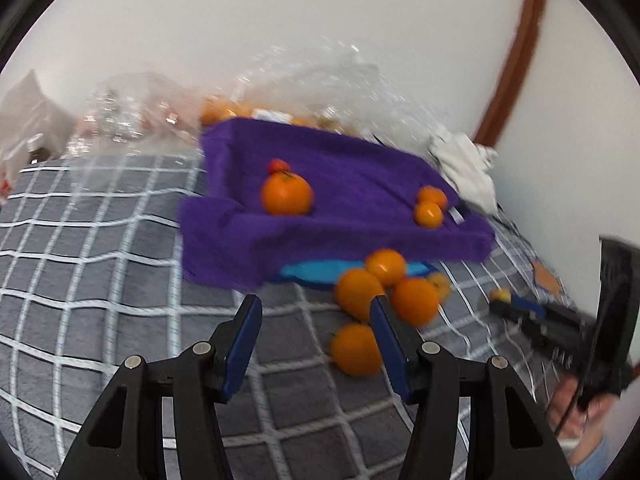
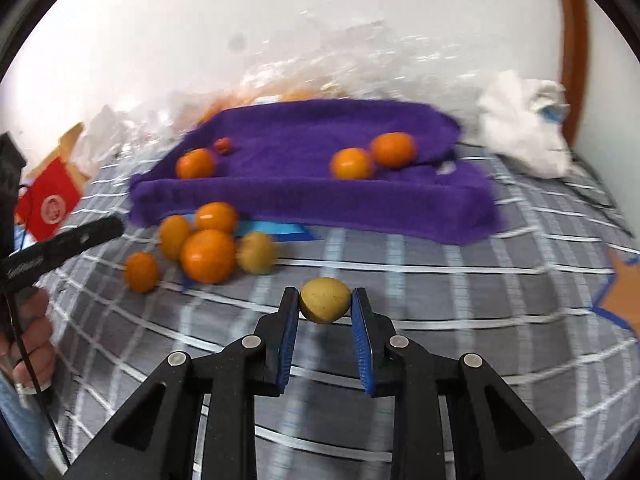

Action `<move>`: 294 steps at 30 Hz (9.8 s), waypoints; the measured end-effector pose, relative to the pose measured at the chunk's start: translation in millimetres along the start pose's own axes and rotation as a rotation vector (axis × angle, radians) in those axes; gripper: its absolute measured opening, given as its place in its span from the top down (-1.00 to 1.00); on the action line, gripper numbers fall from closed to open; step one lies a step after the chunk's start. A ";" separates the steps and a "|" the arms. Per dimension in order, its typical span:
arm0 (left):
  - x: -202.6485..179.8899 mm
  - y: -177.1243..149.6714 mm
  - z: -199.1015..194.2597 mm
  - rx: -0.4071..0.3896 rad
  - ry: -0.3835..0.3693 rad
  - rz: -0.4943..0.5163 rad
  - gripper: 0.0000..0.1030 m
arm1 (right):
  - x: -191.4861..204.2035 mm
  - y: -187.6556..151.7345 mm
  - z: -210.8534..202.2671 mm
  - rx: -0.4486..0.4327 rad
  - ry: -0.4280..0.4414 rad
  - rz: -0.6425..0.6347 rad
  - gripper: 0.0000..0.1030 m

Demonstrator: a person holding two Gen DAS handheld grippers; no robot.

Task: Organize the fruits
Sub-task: 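Grasp a pale yellow fruit from the bed with the right tool, then grasp a tangerine in front of the towel with the left tool, then lift the tangerine with the left tool while the right tool carries the yellow fruit toward the towel, then carry both fruits over the purple towel and open both tools, then grasp another pale yellow fruit from the bed with the right tool, then grasp the large oval tangerine in front of the towel with the left tool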

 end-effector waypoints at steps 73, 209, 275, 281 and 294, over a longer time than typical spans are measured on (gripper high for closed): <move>3.4 0.3 -24.7 -0.159 0.012 -0.054 0.38 | -19.2 -15.5 -0.5 0.004 0.059 0.056 0.48; 28.7 27.3 21.8 -0.009 -0.004 -0.199 0.23 | 2.6 43.4 30.1 0.047 0.006 -0.106 0.47; -11.0 3.5 44.7 0.083 0.045 -0.009 0.33 | -15.0 17.6 47.6 0.086 0.025 -0.124 0.24; -8.0 4.1 42.2 0.076 0.023 -0.031 0.35 | -22.4 17.3 47.2 0.079 0.024 -0.083 0.48; -17.6 4.0 24.0 -0.005 -0.042 -0.001 0.35 | -27.1 14.1 36.1 0.028 0.061 -0.032 0.48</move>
Point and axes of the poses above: each gripper's, at about its wrist camera, not at the fingertips, and z roughly the way its jaws point, x to its left, y to its top, the point moved 1 cm from there along z, roughly the way its jaws point, and after that the axes turned 12 degrees about -z, right-handed, at the moved point
